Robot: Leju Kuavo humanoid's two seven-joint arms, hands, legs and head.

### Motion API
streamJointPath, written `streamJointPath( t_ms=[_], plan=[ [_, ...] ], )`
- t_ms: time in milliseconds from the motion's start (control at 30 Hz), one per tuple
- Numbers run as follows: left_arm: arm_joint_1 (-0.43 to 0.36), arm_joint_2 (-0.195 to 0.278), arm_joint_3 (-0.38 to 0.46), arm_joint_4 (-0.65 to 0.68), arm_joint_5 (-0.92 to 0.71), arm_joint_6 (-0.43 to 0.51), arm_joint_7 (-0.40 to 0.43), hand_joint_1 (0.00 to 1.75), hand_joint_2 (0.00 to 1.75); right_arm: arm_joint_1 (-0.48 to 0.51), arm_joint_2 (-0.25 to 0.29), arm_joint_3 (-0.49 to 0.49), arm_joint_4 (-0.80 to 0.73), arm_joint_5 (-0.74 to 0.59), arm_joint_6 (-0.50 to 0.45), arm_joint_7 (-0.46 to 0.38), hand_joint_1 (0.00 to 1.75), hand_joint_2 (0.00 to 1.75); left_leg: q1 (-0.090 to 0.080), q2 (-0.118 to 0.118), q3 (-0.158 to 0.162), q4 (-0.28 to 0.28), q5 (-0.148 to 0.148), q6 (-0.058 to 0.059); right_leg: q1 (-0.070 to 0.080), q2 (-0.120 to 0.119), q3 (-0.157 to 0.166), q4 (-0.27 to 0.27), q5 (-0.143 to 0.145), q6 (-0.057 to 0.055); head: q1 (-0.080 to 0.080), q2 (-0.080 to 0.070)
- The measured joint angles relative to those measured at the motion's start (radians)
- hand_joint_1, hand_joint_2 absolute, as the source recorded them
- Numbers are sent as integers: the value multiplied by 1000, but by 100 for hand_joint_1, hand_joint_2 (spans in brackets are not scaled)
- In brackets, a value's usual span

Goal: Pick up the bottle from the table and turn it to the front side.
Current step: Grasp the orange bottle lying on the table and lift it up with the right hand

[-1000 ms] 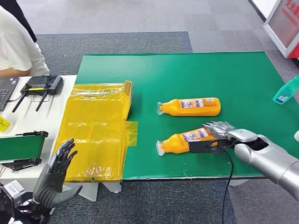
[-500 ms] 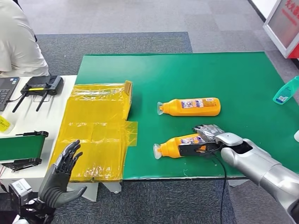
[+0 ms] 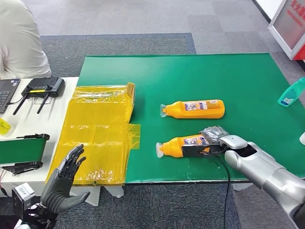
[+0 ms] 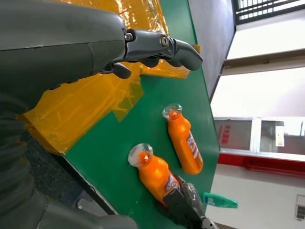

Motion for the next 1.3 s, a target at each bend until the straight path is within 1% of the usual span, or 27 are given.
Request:
streamJointPath(
  t_ms=[167, 267, 333, 400, 533, 600, 700, 800, 900, 1033, 1133, 1300],
  plan=[
    [2, 0, 0, 0, 0, 4, 0, 0, 175, 50, 12, -60, -21, -5, -59, -30, 175, 175, 0, 0, 0, 0, 0, 0, 0, 0, 0, 0, 0, 0, 0, 0],
    [9, -3, 0, 0, 2, 1, 4, 0, 175, 142, 39, -156, -98, -44, -130, -80, 175, 175, 1, 0, 0, 0, -1, -1, 2, 1, 0, 0, 0, -1, 0, 0],
    [10, -12, -1, -1, -11, 5, 9, 0, 175, 230, 85, -238, -181, -70, -171, -118, 175, 175, 2, 0, 0, 0, -1, -1, 2, 1, 0, 0, -1, -2, 0, 0],
    [10, -29, -10, -8, -50, 25, 16, 0, 175, 326, 148, -322, -281, -84, -204, -143, 175, 175, 3, 0, -1, 0, -1, -2, 3, 0, -1, 0, -2, -3, 0, 0],
    [8, -70, -52, -39, -93, 54, 25, 0, 175, 470, 281, -474, -481, -82, -233, -159, 175, 175, 4, -1, -3, 0, -1, -3, 4, -1, -3, 0, -3, -4, 0, 0],
    [5, -88, -75, -59, -98, 65, 27, 0, 175, 525, 327, -540, -560, -78, -240, -178, 175, 175, 4, -1, -3, 0, -1, -2, 4, -1, -3, 0, -3, -4, 0, 0],
    [-4, -111, -103, -79, -106, 78, 38, 0, 175, 587, 378, -612, -649, -71, -240, -201, 175, 175, 3, -1, -3, 0, -2, -2, 3, -1, -3, -1, -3, -3, 0, 0],
    [-14, -128, -120, -89, -97, 80, 42, 0, 175, 630, 417, -658, -706, -63, -238, -224, 175, 175, 3, 0, -3, 0, -2, -2, 3, -1, -3, -1, -2, -3, 0, 0],
    [-23, -153, -126, -93, -55, 66, 44, 0, 175, 669, 454, -693, -752, -48, -236, -267, 175, 175, 3, 0, -3, 0, -2, -2, 3, -1, -3, -1, -2, -3, 0, 0],
    [-52, -193, -146, -94, -12, 55, 58, 0, 175, 729, 499, -702, -818, -28, -225, -321, 175, 175, 3, 0, -3, 0, -2, -2, 3, 0, -3, -1, -2, -3, 0, 0],
    [-69, -212, -156, -94, -1, 60, 64, 0, 175, 756, 515, -696, -840, -20, -223, -337, 175, 175, 3, 0, -3, 0, -2, -2, 3, 0, -3, -1, -2, -3, 0, 0],
    [-87, -232, -160, -94, 15, 63, 74, 0, 175, 782, 526, -681, -851, -13, -220, -354, 175, 175, 3, 0, -3, 0, -2, -2, 3, 0, -3, -1, -2, -3, 0, 0]
  ],
)
